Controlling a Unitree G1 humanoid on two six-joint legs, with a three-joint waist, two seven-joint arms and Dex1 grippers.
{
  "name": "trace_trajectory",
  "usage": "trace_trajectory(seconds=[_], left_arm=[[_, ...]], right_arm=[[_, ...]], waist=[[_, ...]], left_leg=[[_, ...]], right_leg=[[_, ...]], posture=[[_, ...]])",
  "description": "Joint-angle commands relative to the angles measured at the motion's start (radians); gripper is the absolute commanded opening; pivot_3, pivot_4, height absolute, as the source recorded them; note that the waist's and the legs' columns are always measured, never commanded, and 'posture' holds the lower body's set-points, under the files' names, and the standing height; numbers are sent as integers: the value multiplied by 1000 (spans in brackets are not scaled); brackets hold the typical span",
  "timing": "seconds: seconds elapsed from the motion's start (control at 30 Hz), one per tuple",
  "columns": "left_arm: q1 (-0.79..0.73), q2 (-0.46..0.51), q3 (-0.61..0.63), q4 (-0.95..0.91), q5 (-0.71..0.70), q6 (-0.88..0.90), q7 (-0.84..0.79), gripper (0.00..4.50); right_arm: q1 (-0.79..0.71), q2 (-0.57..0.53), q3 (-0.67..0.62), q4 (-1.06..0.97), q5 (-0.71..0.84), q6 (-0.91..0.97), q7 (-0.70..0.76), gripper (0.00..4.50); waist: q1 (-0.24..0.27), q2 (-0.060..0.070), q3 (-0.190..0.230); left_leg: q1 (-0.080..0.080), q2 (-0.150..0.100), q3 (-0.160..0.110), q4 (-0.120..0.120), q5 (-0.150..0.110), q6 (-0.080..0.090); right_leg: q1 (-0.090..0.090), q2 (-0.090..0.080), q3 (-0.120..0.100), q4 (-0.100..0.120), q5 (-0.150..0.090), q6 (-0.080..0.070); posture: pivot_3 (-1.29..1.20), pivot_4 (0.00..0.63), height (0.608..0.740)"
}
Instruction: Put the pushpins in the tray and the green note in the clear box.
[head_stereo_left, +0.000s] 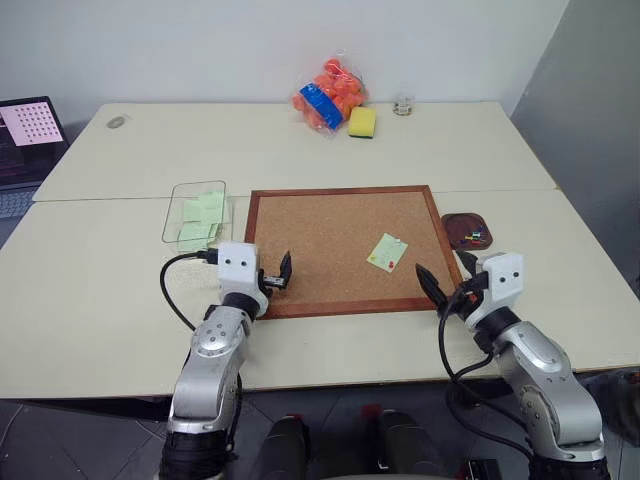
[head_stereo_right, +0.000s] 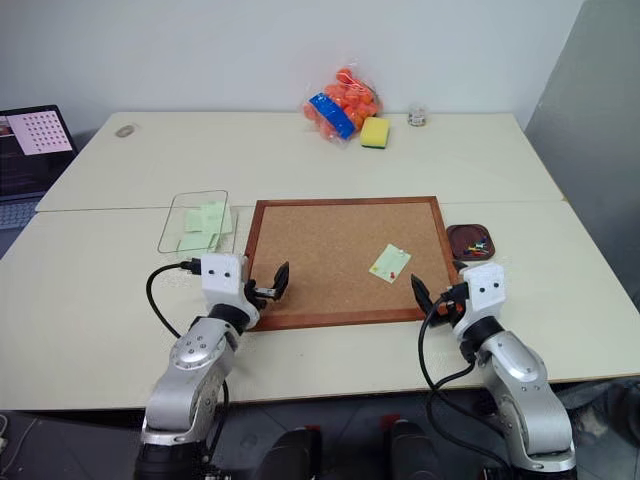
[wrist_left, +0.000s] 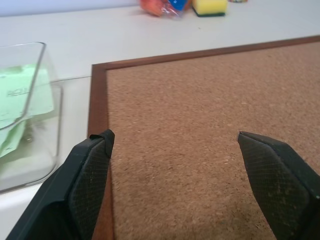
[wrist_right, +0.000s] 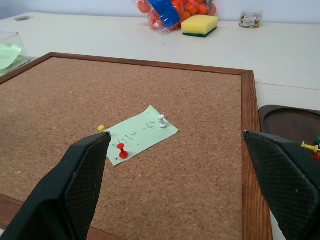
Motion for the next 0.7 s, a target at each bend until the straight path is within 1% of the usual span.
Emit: trace_trajectory(seconds=[0.03, 0.1, 0.17, 0.2, 0.33, 0.4, 0.47, 0.53, 0.7], left_arm=[[-73, 5, -33, 31, -69, -22, -122, 4168], [-119, 23, -42, 71, -92, -20, -190, 4168], [-163, 54, -48, 107, -119, -20, -273, 3792], [-185, 75, -51, 126, -139, -13, -324, 3747], [-231, 133, -61, 174, -188, 3, -459, 2973], [-261, 182, -86, 215, -199, -3, -565, 2656], [-293, 216, -112, 263, -193, -16, -636, 2235], [-320, 223, -118, 304, -203, -25, -679, 1886], [-368, 212, -132, 372, -192, -54, -738, 798]], right_arm=[[-49, -20, 2, 10, 2, -14, 28, 4500], [-82, -26, 5, 36, 5, -19, 43, 4500], [-117, -31, 5, 64, 13, -21, 62, 4500], [-136, -35, 5, 81, 17, -22, 77, 4500], [-185, -46, 7, 128, 29, -28, 121, 4500], [-228, -59, 19, 175, 42, -42, 176, 4500], [-267, -66, 24, 223, 52, -55, 220, 4500], [-292, -78, 35, 264, 45, -77, 255, 4500], [-339, -99, 73, 360, 30, -126, 334, 4500]], waist=[[0, 0, 0], [0, 0, 0], [-2, 0, 0], [-3, 0, 0], [-3, 0, 0], [-3, 0, 0], [-4, 0, 0], [-3, 0, 0], [-2, 0, 0]], left_leg=[[0, 0, 0, 0, 0, 0], [0, 0, 0, 0, 0, 0], [0, 0, 0, 0, 0, 0], [0, 1, 0, 0, 0, 0], [0, 1, 0, 0, 0, 0], [0, 1, 0, 0, 0, 0], [0, 1, 0, 0, 0, 0], [0, 1, 0, 0, 0, 0], [0, 1, 0, 0, 0, 0]], right_leg=[[0, 0, 0, 0, 0, 0], [0, 0, 0, 0, 0, 0], [0, 1, 0, 0, 0, 0], [0, 1, 0, 0, 0, 0], [0, 2, 0, 1, 0, 0], [0, 2, 0, 1, 0, -1], [0, 2, 0, 1, 0, -1], [0, 2, 0, 1, 0, 0], [0, 2, 0, 0, 0, -1]], posture=[[0, 150, 740], [0, 150, 740], [0, 150, 740], [0, 150, 740], [0, 150, 740], [0, 150, 740], [0, 150, 740], [0, 150, 740], [0, 150, 740]])
